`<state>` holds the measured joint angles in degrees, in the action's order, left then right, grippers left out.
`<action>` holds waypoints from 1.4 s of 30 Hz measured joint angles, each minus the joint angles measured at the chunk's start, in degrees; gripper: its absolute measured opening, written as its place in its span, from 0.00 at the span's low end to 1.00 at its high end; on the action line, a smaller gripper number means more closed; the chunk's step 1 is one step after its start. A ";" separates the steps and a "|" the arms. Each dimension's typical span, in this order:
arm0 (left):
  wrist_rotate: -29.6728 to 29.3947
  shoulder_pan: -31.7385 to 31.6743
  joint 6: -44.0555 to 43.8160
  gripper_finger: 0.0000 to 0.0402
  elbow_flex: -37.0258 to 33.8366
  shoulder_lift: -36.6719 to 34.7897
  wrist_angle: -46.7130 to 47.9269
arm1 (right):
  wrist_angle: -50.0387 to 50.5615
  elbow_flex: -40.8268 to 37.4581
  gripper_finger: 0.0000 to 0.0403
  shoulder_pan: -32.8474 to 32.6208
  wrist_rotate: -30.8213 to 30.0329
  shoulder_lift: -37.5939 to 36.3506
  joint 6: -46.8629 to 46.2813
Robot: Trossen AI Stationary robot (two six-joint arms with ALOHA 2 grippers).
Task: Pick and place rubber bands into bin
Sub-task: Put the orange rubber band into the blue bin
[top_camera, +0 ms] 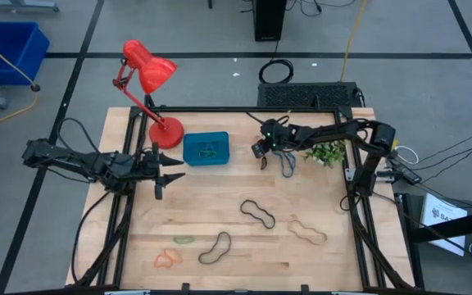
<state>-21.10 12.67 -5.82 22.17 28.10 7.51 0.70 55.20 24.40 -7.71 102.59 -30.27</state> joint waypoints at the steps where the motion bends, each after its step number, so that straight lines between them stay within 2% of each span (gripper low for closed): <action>1: 0.00 0.00 0.00 0.48 0.00 0.00 0.00 | -0.44 0.00 0.42 0.00 -0.16 0.24 -0.33; 8: 0.02 0.00 0.13 0.48 0.00 0.00 0.09 | -1.30 0.02 0.40 0.02 0.29 0.43 -1.06; 22: 0.01 0.00 0.11 0.48 0.00 0.01 0.47 | -1.86 0.02 0.24 0.00 0.45 0.43 0.00; 38: 0.02 0.00 -0.02 0.48 0.00 0.00 0.46 | -2.64 -0.02 0.26 0.00 0.40 0.43 0.95; 42: 0.02 0.00 -0.02 0.48 0.00 0.02 0.46 | -2.73 -0.48 0.26 0.00 0.38 0.43 -1.51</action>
<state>-21.08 12.67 -5.85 22.17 28.12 7.97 -2.03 54.72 24.40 -7.33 103.02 -31.78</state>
